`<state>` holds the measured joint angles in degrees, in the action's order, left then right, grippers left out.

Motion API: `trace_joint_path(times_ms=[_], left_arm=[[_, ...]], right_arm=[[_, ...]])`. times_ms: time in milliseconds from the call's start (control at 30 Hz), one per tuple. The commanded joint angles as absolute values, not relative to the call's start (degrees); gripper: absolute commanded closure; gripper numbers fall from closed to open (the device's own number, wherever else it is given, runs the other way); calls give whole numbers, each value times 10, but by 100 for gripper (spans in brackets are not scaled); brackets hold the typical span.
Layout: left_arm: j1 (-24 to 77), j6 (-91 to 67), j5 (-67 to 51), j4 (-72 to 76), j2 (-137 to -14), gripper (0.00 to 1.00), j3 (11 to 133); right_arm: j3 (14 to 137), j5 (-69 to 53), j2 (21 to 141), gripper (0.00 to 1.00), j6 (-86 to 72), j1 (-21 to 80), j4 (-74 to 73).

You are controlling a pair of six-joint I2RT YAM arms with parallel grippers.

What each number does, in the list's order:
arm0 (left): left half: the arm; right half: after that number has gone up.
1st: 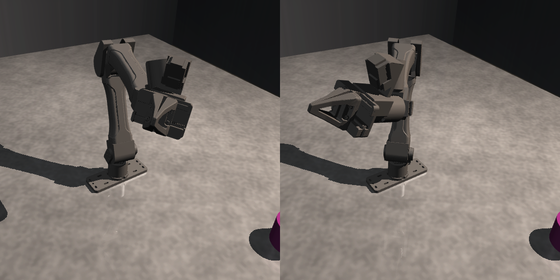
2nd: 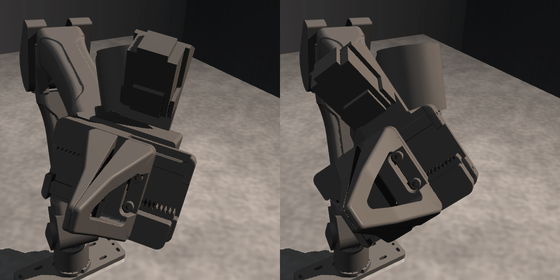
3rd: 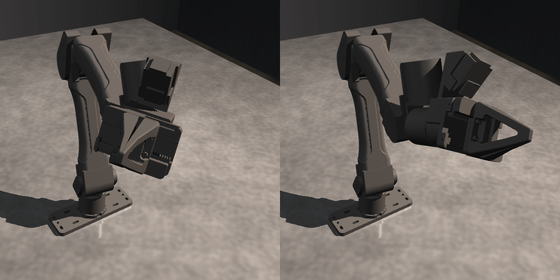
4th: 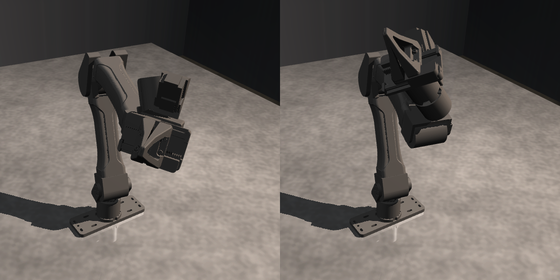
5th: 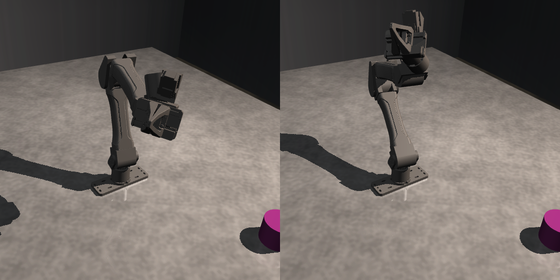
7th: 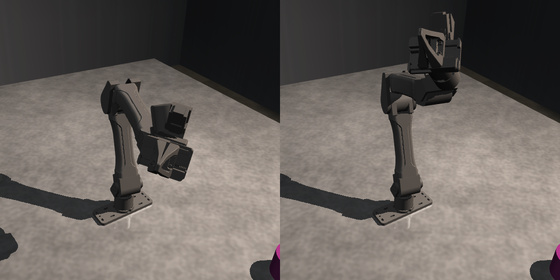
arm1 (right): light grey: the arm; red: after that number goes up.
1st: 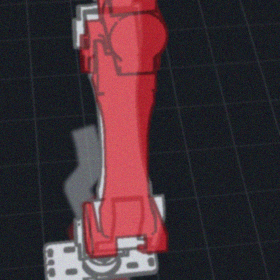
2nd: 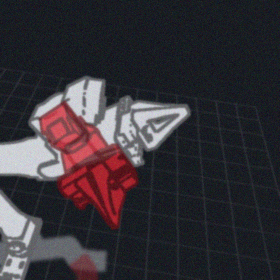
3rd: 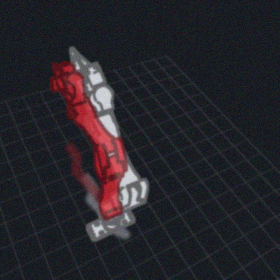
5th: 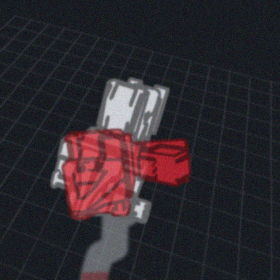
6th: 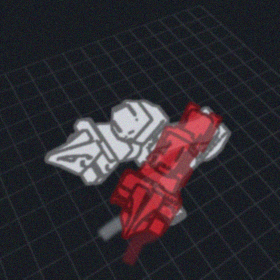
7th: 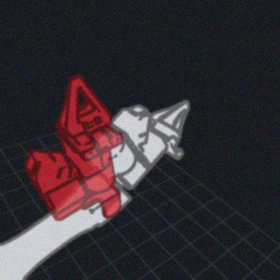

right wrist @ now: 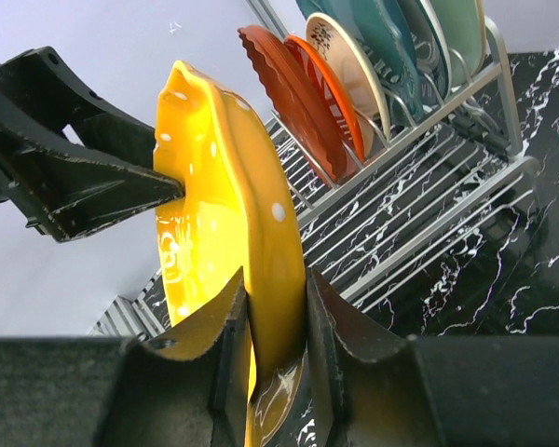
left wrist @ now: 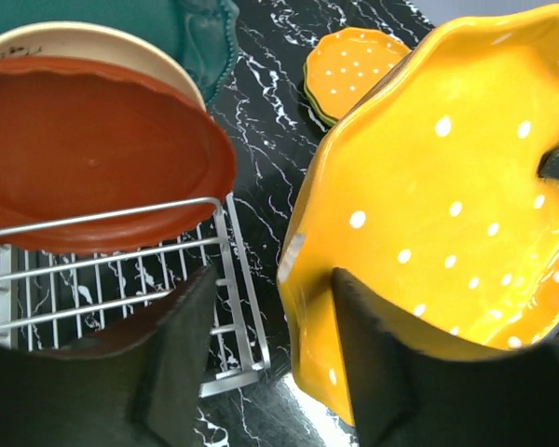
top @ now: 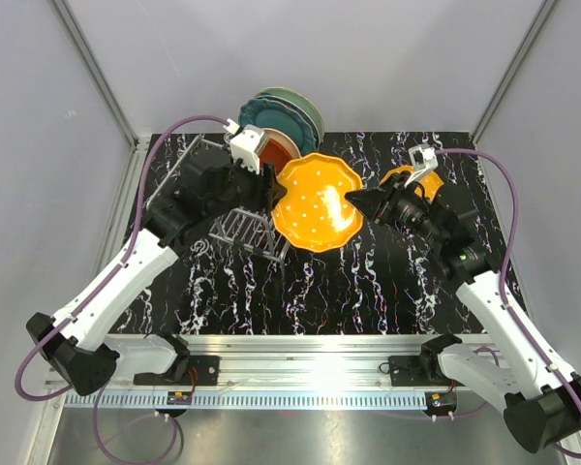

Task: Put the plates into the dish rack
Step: Pass the plate from the right arm to the left

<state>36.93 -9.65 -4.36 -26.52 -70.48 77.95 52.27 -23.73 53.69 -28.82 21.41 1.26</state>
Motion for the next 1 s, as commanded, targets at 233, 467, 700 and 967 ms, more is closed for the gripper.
trace_joint_path(times_ms=[233,467,700,967], left_arm=[[359,-99,-90,-238,-721,91,809],[357,-84,-69,-230,-735,100,824],[358,-57,-37,-157,-742,100,811],[357,-58,-39,-33,-751,100,787]], right_arm=[[598,-260,524,100,-249,243,129],[621,-254,551,100,-140,293,122],[650,-207,584,100,29,373,91],[657,-159,606,100,172,419,70]])
